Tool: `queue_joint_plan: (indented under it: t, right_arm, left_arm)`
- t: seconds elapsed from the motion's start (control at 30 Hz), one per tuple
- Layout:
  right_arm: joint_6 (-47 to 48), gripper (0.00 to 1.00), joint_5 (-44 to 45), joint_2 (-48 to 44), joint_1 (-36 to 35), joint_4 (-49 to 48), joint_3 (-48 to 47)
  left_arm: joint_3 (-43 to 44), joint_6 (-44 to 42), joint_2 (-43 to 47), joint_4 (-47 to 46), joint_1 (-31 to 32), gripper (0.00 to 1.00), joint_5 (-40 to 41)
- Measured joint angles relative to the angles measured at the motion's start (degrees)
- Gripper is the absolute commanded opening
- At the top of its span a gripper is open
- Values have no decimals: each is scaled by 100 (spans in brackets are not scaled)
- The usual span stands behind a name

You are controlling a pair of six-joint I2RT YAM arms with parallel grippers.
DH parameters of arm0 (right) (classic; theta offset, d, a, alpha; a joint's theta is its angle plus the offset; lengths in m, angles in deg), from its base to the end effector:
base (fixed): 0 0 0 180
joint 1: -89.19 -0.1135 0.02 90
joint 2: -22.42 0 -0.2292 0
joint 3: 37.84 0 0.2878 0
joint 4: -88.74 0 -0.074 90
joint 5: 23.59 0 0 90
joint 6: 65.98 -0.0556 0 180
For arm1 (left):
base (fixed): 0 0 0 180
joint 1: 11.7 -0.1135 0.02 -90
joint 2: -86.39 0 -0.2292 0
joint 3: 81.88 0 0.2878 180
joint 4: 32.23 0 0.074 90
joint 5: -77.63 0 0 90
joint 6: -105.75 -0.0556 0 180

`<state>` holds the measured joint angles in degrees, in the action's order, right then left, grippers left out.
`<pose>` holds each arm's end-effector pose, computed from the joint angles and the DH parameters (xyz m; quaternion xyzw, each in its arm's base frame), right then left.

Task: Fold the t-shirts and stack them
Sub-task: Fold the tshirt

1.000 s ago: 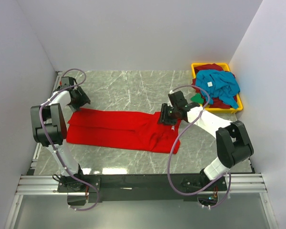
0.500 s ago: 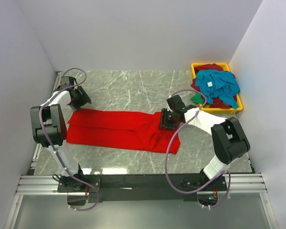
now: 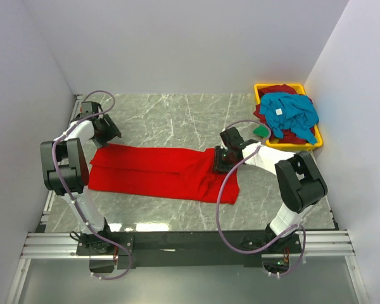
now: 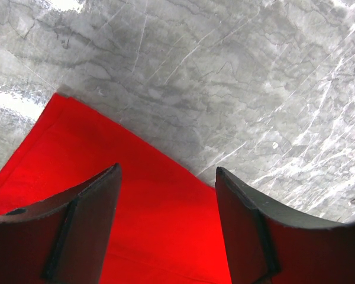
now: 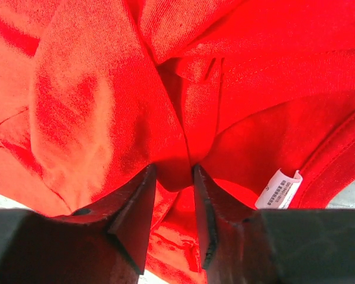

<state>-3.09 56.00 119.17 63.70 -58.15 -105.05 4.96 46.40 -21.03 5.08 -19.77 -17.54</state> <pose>0.3174 0.1625 0.0849 -0.0078 0.9679 0.1833 0.1720 0.4233 0.0550 0.1214 -0.3065 0.9099 -0.0966 0.2624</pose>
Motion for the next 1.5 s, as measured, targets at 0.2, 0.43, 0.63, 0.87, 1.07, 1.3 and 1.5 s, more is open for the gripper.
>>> queue_joint_plan:
  t: [0.2,0.43,0.63,0.87,1.07,1.3,1.5]
  right_arm:
    - [15,19,-2,0,2,59,-26]
    - [17,28,52,0,2,280,-203]
    - [24,33,92,0,2,417,-271]
    - [24,33,92,0,2,444,-302]
    - [72,20,83,2,2,483,-302]
    - [105,1,-24,4,2,492,-304]
    - [79,0,-92,-50,2,804,-422]
  left_arm:
    - [0,0,0,7,0,70,0]
    - [-59,0,2,11,0,70,-2]
    - [-96,0,2,4,0,70,-17]
    - [-96,0,2,2,0,70,-20]
    - [-96,0,2,0,0,70,-31]
    - [-98,0,2,-17,-2,70,-63]
    - [-101,0,2,-22,-2,70,-101]
